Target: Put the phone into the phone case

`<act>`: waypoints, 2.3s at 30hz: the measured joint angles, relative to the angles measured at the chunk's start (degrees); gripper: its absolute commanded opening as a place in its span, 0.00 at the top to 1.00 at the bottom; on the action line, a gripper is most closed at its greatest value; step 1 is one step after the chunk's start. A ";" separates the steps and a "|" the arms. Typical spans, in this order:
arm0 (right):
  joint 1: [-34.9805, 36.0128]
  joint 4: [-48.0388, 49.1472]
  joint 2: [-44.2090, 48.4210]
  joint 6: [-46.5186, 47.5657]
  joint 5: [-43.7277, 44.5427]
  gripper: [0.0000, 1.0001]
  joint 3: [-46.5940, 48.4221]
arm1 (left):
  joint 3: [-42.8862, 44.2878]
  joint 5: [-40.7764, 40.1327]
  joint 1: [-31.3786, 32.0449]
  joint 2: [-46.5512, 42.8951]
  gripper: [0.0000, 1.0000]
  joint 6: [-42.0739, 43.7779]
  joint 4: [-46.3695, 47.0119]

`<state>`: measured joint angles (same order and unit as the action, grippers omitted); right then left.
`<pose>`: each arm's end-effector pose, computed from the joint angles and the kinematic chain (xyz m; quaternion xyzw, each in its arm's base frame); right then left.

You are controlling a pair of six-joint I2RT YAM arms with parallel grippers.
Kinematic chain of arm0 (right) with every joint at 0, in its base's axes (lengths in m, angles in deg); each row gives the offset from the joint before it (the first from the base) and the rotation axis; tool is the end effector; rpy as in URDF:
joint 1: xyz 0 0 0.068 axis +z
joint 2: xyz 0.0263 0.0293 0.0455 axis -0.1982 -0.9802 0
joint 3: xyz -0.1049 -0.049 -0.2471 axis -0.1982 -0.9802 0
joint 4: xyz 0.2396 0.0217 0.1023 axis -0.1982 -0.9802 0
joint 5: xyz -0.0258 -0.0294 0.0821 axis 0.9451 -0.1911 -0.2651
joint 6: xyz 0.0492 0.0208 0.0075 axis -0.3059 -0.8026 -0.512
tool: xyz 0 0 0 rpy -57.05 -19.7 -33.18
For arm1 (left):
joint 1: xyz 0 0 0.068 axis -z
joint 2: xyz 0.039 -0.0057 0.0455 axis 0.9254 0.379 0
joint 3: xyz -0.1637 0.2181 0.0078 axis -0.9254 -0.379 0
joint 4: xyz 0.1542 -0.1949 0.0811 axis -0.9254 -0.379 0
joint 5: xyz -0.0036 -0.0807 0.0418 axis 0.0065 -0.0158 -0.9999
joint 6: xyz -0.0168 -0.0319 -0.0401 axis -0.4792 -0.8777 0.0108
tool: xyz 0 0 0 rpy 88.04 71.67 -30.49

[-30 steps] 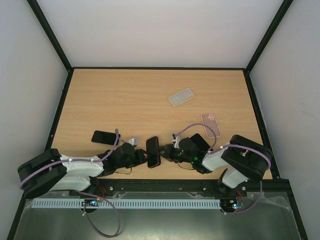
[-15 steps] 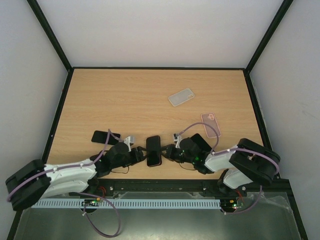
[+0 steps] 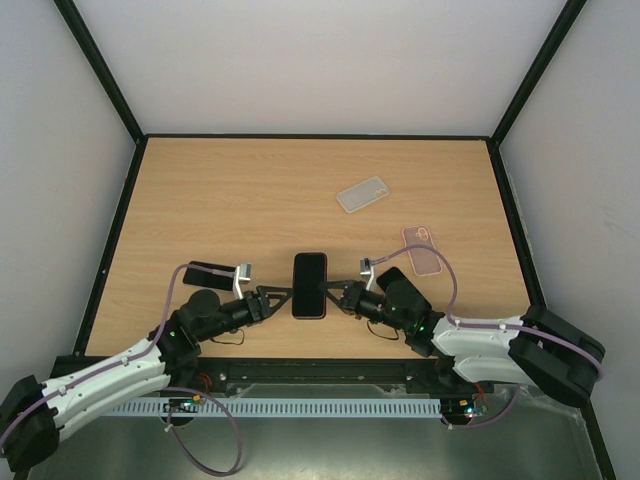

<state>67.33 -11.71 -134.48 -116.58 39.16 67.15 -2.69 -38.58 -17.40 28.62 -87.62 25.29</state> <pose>0.1025 0.1716 0.1715 0.0141 0.7323 0.6601 0.1668 0.0878 -0.1178 0.1824 -0.0542 0.7348 -0.6219 0.2651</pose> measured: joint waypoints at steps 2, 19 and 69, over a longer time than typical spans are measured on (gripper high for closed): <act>0.00 1.07 0.74 -0.81 -0.11 0.98 0.00 | -0.44 1.55 0.00 1.51 0.28 -0.02 2.25; 0.00 -1.29 6.16 -2.38 2.36 0.96 -0.24 | -1.49 7.19 0.50 12.92 0.98 -2.75 19.82; 3.39 -7.98 5.51 -0.70 0.20 0.47 0.42 | -1.55 1.95 0.48 11.28 0.98 0.76 13.20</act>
<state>70.72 -19.68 -128.97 -117.28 39.36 67.57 -4.24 -36.64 -16.92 39.90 -86.86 38.50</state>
